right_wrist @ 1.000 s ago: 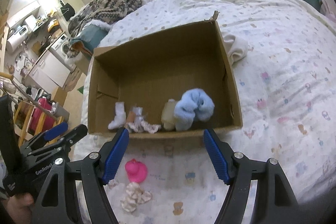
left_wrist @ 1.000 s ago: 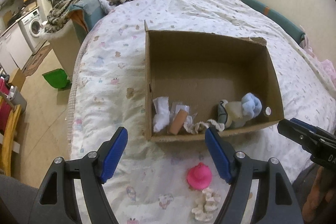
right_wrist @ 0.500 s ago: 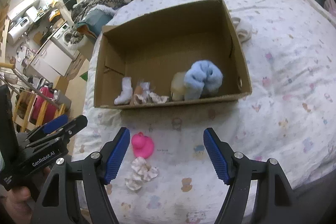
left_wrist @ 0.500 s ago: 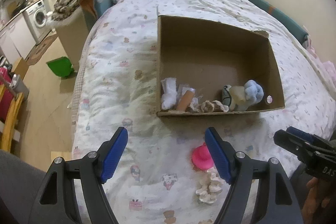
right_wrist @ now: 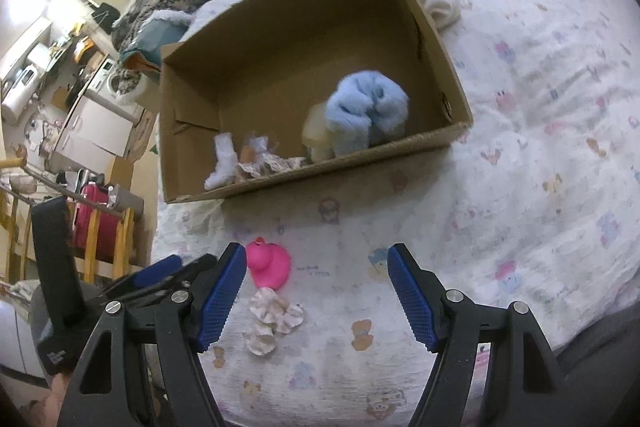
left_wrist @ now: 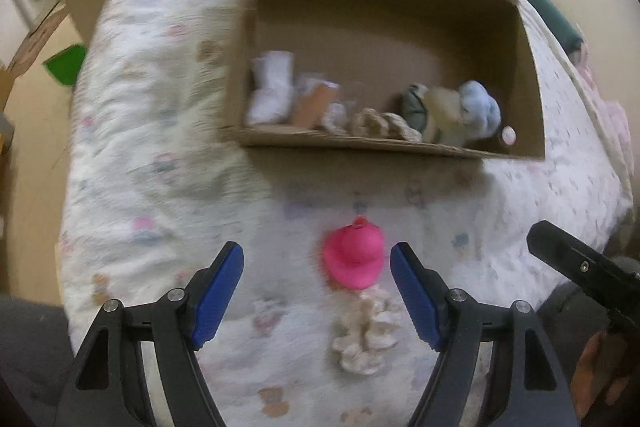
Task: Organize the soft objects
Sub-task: 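Grasp the pink duck with the left gripper while the right gripper grasps the white scrunchie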
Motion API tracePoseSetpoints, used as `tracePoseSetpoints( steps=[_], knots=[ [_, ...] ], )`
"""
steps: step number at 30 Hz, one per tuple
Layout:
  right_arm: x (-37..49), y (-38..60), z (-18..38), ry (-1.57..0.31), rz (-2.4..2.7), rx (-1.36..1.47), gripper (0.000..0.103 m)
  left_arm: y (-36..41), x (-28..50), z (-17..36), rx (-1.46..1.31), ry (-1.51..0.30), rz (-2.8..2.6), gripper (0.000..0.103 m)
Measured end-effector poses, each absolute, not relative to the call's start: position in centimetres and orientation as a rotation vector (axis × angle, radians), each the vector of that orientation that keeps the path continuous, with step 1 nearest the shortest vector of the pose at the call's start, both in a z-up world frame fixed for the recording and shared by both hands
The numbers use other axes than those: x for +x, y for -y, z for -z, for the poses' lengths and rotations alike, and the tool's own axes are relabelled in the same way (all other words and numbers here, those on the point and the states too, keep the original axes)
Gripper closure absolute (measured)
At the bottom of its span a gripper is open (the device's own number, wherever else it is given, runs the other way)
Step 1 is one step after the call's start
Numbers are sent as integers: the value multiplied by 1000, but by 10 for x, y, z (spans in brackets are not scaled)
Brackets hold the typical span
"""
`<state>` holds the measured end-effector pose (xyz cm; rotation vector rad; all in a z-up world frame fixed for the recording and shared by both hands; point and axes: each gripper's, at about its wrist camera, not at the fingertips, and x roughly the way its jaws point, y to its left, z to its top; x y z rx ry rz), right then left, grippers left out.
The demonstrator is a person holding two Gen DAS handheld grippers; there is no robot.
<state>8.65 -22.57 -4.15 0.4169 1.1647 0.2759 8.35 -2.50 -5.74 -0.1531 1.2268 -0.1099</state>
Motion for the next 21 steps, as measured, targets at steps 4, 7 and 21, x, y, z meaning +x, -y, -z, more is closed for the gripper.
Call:
tracePoseSetpoints(
  steps=[4,7,21],
  knots=[
    [89,233,50,-1189,-257,451,25,47,93,68,-107,-1254,177,47],
    [90,234,53,-1198,-254,464,25,58,100,85,-82,-1313,190,69],
    [92,165,91,-1411,-449,323,25,4,85,55,-98,-1264,-3,79]
  ],
)
